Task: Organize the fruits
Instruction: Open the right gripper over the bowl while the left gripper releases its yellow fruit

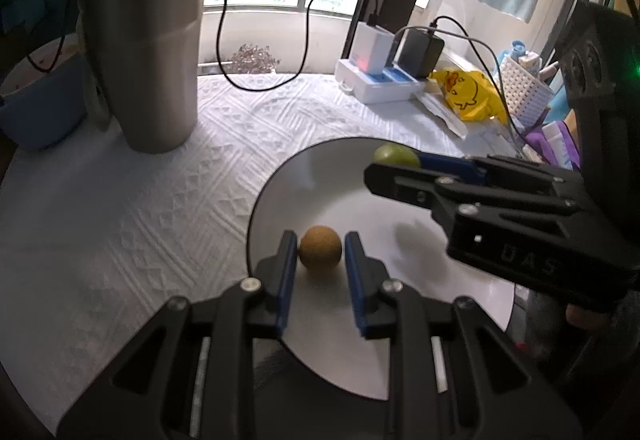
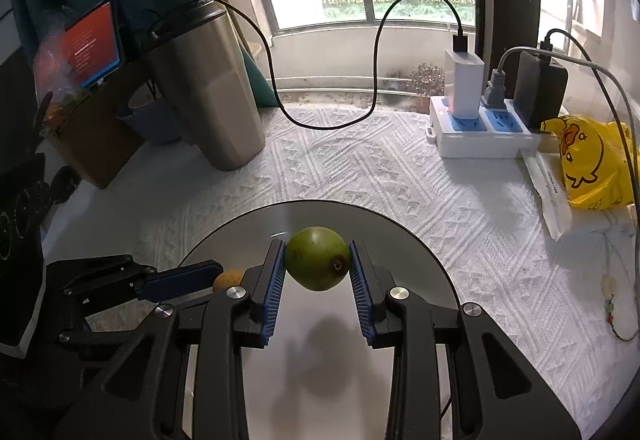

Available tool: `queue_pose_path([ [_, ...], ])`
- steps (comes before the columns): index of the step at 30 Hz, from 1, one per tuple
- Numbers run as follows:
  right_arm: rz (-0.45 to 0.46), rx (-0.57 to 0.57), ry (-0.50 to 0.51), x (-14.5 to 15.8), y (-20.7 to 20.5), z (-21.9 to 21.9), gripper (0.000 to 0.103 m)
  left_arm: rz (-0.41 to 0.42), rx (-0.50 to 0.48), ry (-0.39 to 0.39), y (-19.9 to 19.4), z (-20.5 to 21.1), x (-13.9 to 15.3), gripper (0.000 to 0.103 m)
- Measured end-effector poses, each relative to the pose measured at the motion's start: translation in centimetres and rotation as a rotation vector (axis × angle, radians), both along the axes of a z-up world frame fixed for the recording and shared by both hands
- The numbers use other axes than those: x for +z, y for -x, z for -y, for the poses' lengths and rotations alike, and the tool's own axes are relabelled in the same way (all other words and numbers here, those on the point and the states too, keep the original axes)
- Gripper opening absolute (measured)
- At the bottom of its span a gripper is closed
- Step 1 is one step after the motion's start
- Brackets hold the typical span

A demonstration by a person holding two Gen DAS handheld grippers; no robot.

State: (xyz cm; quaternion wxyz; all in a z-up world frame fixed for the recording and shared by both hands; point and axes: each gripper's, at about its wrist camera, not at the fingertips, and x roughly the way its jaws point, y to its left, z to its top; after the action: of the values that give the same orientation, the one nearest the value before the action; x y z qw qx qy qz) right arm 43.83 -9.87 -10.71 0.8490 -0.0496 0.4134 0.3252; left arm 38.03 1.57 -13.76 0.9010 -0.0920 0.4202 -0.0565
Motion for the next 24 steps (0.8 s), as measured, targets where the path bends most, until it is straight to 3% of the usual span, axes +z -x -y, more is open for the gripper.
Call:
queue_pose_path([
  [5,0.0,0.001,0.015,0.4,0.4,-0.2,0.035,0.021,0.005,-0.002,0.8,0.1,0.9,0.027],
  [9,0.005,-0.005,0.02,0.9,0.8,-0.2,0.048,0.035,0.019,0.002,1.6,0.0,1.7,0.03],
  [13,0.018,-0.013,0.019,1.9,1.7,0.2,0.048,0.043,0.033,0.014,2.6,-0.1,2.3,0.033],
  [15,0.027,-0.014,0.017,2.4,2.3,0.3,0.048,0.052,0.038,0.02,3.2,-0.1,2.8,0.041],
  [24,0.06,-0.023,0.007,4.6,5.8,1.7,0.048,0.094,0.047,0.016,6.2,0.3,4.7,0.042],
])
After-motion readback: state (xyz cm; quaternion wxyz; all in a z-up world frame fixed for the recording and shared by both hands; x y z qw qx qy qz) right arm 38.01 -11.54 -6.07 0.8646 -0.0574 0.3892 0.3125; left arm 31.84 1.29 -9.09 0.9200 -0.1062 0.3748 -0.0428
